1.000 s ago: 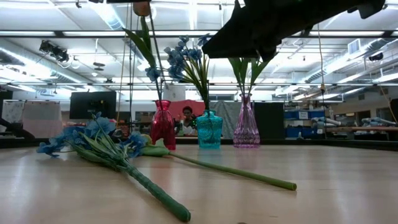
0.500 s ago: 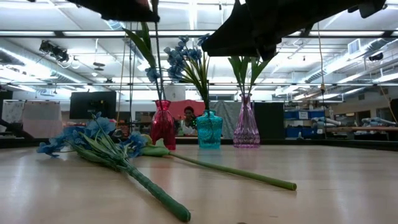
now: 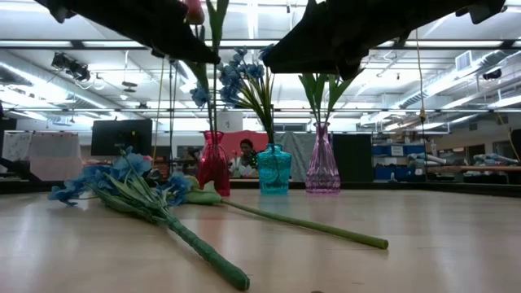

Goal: Sort flowers into vase by color
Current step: Put the pink flower into the red vase

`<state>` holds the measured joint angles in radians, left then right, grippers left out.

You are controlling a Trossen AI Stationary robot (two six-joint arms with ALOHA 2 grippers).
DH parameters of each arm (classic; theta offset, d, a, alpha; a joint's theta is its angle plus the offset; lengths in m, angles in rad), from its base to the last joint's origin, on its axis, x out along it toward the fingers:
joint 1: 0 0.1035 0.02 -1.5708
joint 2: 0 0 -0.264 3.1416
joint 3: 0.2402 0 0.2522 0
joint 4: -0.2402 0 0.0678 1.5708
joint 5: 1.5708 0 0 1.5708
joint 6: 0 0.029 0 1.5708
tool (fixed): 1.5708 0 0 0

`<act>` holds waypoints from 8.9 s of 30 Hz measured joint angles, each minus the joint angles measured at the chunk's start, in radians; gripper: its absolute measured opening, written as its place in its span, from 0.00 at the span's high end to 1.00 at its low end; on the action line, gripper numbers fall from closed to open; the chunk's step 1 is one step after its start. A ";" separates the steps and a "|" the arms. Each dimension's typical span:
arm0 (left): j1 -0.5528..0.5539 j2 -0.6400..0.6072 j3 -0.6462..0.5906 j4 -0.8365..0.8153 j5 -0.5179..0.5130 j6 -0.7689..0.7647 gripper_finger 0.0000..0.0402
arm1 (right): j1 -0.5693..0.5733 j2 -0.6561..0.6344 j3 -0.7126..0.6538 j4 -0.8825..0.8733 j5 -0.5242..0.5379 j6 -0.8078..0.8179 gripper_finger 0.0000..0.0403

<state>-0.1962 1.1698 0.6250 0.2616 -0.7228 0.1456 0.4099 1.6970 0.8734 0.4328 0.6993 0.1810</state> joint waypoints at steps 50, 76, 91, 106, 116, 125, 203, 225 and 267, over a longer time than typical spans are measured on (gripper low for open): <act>-0.411 -0.148 0.192 -0.675 -0.068 -0.439 0.58 | -0.052 0.082 0.009 -0.038 -0.279 0.233 0.66; -0.598 -0.044 0.190 -0.647 -0.142 -0.468 0.58 | -0.106 0.412 0.339 -0.428 -0.294 0.282 0.66; -0.598 -0.044 0.190 -0.647 -0.170 -0.466 0.58 | -0.129 0.399 0.344 -0.590 -0.427 0.325 0.97; -0.598 -0.044 0.190 -0.647 -0.182 -0.461 0.58 | -0.104 0.190 0.334 -0.754 -0.326 0.265 0.99; -0.572 -0.043 0.015 -0.256 -0.167 -0.397 0.58 | -0.048 0.074 0.334 -0.788 -0.117 0.229 1.00; -0.516 -0.043 -0.152 0.070 -0.054 -0.385 0.58 | -0.024 0.041 0.324 -0.758 -0.210 0.243 0.92; -0.456 -0.009 -0.197 0.417 -0.054 -0.252 0.58 | 0.059 -0.168 0.137 -0.368 0.002 0.084 0.98; -0.236 0.246 -0.067 0.627 0.209 -0.227 0.58 | -0.065 0.022 0.137 0.275 -0.230 -0.250 0.98; -0.198 0.158 -0.062 0.559 0.291 -0.117 0.99 | -0.029 -0.037 0.138 0.191 -0.200 -0.259 0.78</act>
<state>-0.3947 1.3278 0.5632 0.8208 -0.4315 0.0285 0.3805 1.6596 1.0115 0.6233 0.4998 -0.0776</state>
